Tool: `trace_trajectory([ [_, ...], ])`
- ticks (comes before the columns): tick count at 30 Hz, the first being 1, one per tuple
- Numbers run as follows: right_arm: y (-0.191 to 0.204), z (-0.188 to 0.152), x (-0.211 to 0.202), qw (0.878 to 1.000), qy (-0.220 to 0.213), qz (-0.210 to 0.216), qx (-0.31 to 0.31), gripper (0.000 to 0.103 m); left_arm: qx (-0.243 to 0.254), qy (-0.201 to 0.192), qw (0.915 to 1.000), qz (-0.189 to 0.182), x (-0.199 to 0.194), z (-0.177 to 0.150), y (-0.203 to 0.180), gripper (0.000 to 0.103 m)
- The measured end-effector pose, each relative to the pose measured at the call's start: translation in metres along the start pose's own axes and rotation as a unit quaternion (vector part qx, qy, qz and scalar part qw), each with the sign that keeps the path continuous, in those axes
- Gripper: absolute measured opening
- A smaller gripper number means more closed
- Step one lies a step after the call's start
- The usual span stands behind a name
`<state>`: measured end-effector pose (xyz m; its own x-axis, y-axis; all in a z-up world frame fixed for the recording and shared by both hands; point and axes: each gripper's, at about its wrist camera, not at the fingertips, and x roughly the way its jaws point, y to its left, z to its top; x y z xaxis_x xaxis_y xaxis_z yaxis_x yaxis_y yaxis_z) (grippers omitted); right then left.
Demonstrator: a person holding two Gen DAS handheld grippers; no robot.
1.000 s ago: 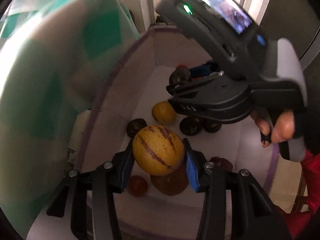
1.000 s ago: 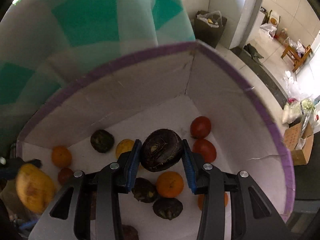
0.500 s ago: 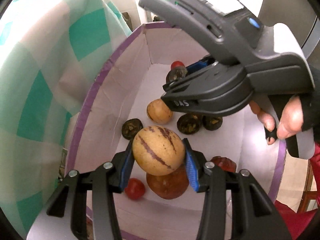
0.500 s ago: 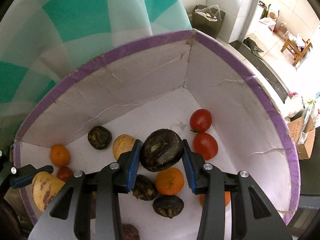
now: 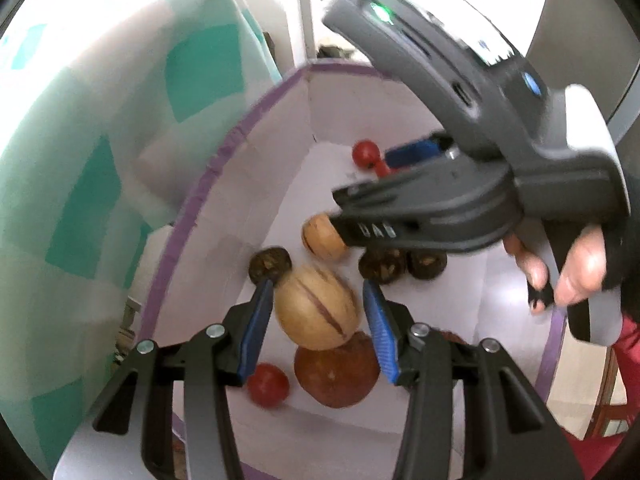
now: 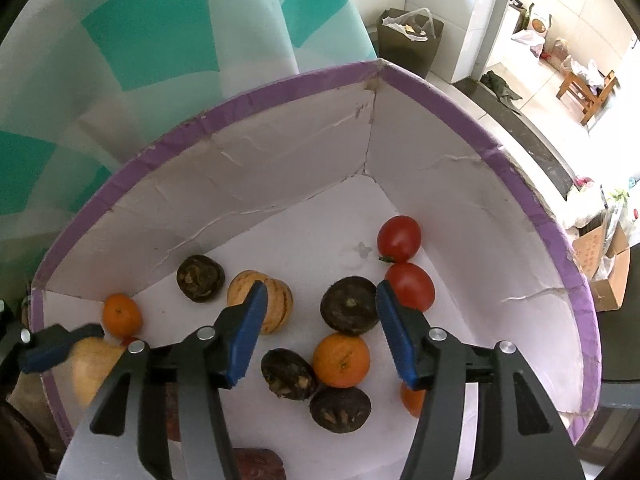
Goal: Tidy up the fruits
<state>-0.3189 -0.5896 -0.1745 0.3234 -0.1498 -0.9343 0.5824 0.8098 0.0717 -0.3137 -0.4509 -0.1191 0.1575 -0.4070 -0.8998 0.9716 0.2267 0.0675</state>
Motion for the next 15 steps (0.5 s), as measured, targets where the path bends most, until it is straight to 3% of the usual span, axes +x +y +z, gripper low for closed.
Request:
trace_trajectory([
  [4,-0.002,-0.001,-0.011,1.0,-0.012,-0.012,-0.002,0.071,-0.011,-0.024,0.9996,0.002,-0.013,0.003,0.004,0.063],
  [11,-0.015,-0.005,-0.055,0.997,-0.06,-0.036,0.013,0.087,-0.007,-0.045,0.9988,0.019,-0.036,-0.005,0.004,0.07],
  [15,-0.011,-0.026,-0.096,0.992,-0.122,-0.024,0.016,0.087,-0.003,-0.094,0.9941,0.055,-0.069,-0.013,0.004,0.089],
])
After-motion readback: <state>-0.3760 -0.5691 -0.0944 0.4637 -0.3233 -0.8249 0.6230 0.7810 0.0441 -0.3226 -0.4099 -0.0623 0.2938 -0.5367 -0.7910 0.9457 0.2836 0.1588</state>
